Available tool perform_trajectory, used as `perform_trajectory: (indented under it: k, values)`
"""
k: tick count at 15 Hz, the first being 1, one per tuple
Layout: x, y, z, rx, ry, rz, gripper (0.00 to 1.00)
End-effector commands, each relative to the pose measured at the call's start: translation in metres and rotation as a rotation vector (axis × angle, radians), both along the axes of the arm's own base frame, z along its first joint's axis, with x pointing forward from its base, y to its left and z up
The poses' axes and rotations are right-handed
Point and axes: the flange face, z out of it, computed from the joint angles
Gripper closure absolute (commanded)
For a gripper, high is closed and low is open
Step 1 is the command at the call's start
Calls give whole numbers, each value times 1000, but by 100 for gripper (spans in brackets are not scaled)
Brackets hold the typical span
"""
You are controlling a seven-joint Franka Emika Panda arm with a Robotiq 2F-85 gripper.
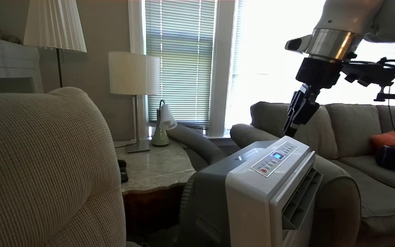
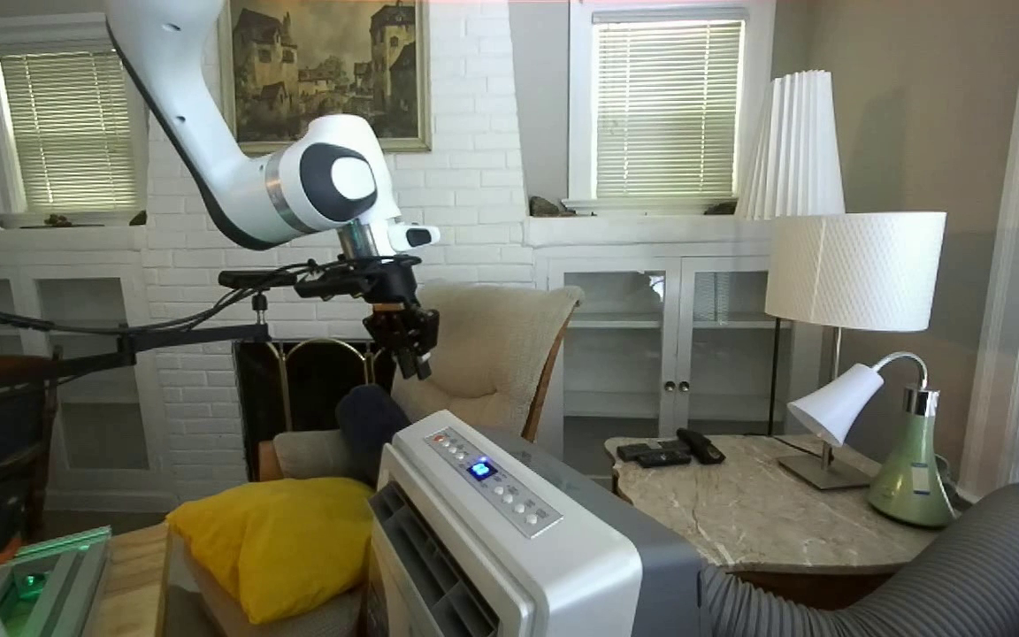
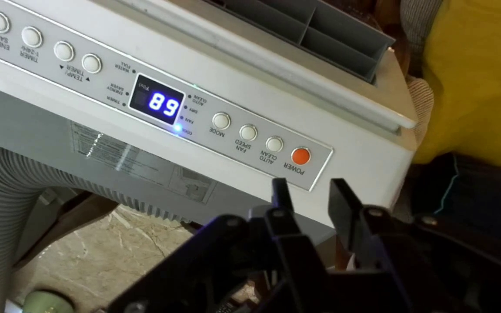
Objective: Turn off the air cooler
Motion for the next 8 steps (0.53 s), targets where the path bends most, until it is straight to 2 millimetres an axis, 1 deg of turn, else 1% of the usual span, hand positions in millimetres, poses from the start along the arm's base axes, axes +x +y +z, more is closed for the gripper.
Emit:
perform_trajectory:
  k: [1,2,4,8]
  values:
    - [11,2,-10,-52,34,-68,98]
    - [14,2,-13,-59,43,-81,100]
    - [18,1,-20,-82,78,-104,100]
    - [30,1,-32,-66,102,-125,100]
